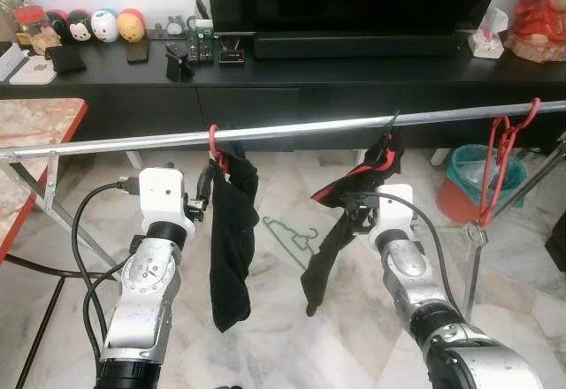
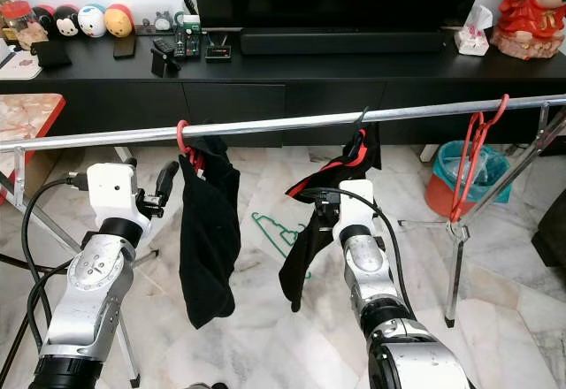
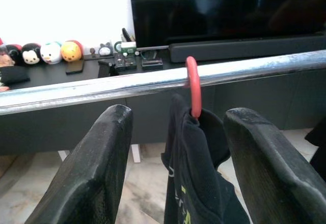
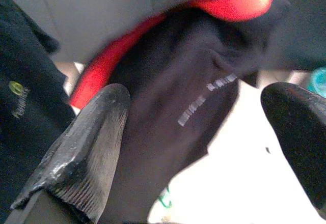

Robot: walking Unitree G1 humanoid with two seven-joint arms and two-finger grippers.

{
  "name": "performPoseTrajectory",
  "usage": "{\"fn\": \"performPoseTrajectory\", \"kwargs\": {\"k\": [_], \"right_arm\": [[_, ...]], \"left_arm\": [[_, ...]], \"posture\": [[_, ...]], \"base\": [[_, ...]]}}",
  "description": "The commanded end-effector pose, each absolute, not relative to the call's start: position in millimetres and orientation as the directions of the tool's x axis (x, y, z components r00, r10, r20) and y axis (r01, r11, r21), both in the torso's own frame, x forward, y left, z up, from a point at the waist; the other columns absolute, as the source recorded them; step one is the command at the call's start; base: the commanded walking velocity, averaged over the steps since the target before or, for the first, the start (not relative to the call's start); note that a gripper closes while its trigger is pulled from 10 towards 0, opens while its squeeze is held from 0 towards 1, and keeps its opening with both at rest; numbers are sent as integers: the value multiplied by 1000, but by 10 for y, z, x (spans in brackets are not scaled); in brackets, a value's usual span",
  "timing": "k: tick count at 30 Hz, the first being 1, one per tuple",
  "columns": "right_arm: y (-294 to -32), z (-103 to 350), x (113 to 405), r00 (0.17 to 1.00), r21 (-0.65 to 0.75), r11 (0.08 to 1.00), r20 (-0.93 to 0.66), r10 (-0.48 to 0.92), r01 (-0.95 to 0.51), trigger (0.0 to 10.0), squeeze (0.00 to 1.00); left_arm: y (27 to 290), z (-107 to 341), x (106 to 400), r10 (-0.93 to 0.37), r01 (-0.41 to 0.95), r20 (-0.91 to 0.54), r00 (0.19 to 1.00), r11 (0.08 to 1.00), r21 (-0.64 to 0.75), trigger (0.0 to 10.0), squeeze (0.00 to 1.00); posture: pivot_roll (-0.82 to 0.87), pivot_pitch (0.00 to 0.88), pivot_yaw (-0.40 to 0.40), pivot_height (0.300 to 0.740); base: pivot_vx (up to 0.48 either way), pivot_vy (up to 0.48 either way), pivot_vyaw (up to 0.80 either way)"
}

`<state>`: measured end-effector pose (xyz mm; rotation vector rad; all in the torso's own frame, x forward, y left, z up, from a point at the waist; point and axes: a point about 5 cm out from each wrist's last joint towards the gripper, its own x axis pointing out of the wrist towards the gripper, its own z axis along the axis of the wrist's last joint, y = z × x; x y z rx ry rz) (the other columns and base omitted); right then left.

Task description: Hang hanger

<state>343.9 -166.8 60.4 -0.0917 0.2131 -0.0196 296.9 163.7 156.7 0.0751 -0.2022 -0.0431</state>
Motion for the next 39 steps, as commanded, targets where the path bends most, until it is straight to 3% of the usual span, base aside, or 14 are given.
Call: {"fn": "performPoseTrajectory", "kwargs": {"k": [1, 12, 19, 31, 39], "right_arm": [[-1746, 582, 3446, 963, -128, 990, -255, -85, 53, 10000, 0], [-1789, 656, 3471, 972, -87, 991, -203, -119, 103, 10000, 0], [-1719, 598, 3450, 969, -90, 995, -237, -71, 50, 10000, 0], [-1767, 800, 3513, 990, -20, 994, -89, -108, 107, 10000, 0], [-1638, 839, 3533, 998, 33, 999, -59, -2, 4, 10000, 0]], "left_arm": [[1611, 1553, 2973, -66, 51, 183, 981, 995, 85, 10000, 0], [1595, 1573, 2977, -72, 58, 190, 979, 995, 81, 10000, 0], [1597, 1588, 2981, -67, 50, 197, 978, 995, 89, 10000, 0], [1578, 1627, 2991, -83, 69, 210, 974, 995, 72, 10000, 0], [1572, 1640, 2994, -90, 76, 213, 973, 994, 73, 10000, 0]], "posture": [[19, 64, -9, 740], [22, 66, -10, 740], [27, 63, -12, 740], [26, 59, -11, 740], [29, 61, -10, 740]], "base": [[0, 0, 0], [0, 0, 0], [0, 0, 0], [0, 0, 0], [0, 0, 0]]}}
